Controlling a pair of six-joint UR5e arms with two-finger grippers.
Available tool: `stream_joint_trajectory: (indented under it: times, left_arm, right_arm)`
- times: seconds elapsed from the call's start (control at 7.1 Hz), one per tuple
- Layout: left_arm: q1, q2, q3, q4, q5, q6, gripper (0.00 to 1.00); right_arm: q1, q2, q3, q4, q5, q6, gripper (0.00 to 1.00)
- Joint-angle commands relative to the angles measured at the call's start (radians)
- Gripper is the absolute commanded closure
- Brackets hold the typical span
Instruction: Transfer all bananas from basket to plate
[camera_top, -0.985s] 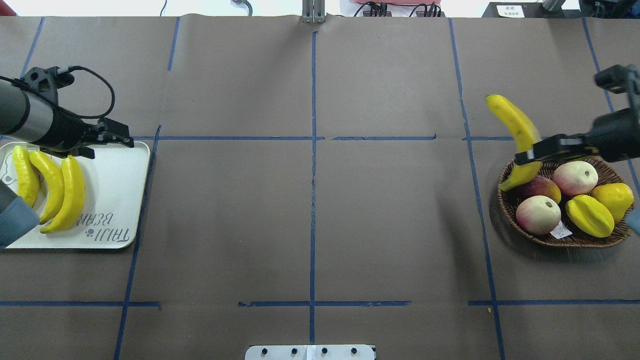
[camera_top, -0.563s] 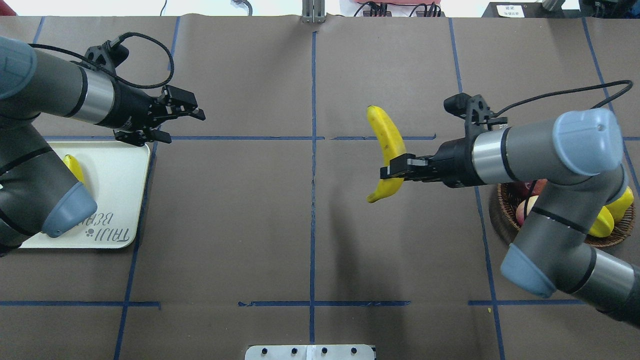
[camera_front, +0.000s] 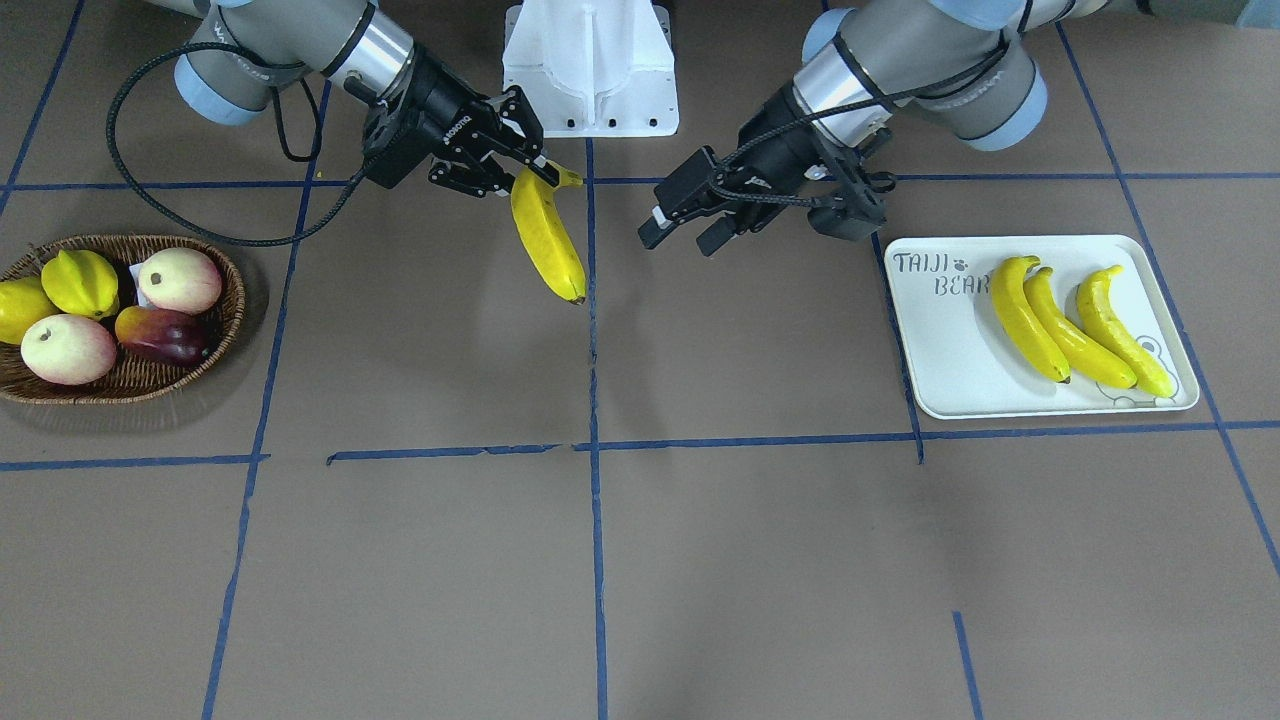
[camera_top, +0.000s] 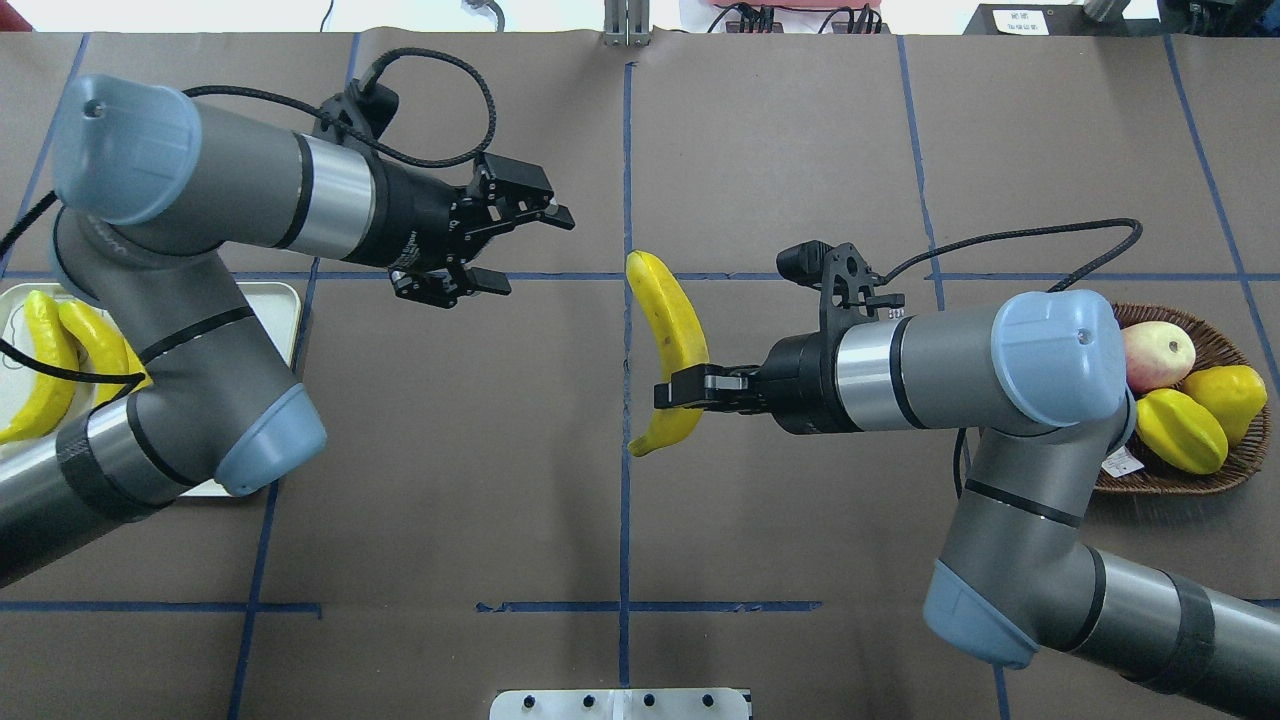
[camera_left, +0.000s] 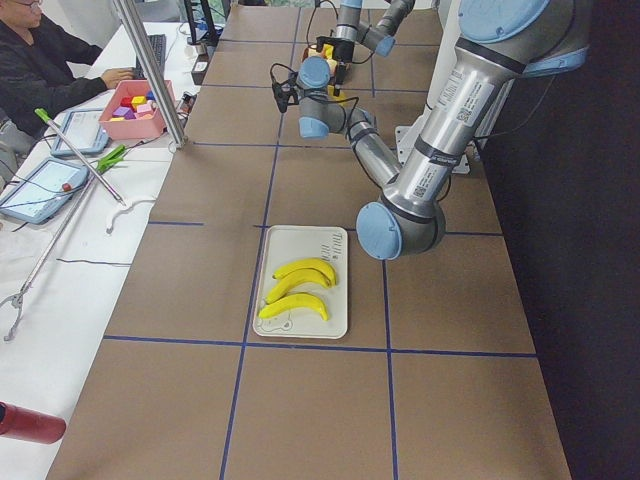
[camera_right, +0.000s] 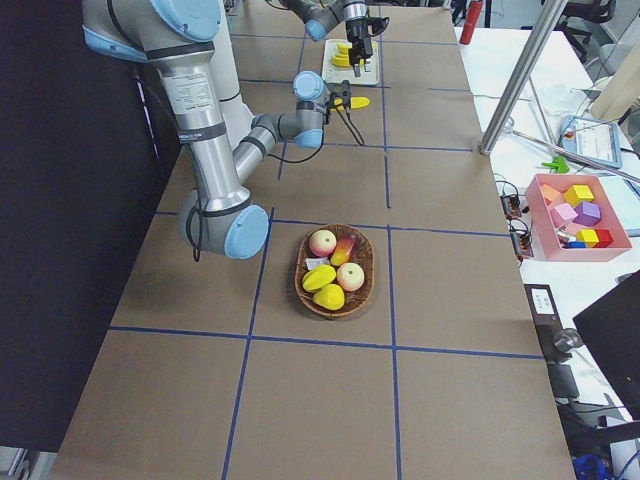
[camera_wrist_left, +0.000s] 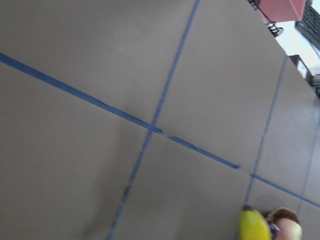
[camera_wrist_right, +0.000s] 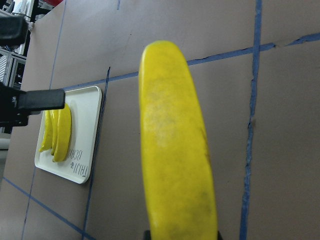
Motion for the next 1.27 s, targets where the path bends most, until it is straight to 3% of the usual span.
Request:
stream_joint_trajectory:
  times: [0.0, 1.13]
  left_arm:
    - [0.03, -0.092, 0.089, -0.01, 0.052, -0.014, 0.02]
    - [0.085, -0.092, 0.091, -0.037, 0.052, -0.029, 0.02]
  right_arm:
    - [-0.039, 0.024, 0.001, 0.0, -0.055, 0.003, 0.98]
    - [-0.033, 0.03, 0.021, -0.004, -0.07, 0.002, 0.98]
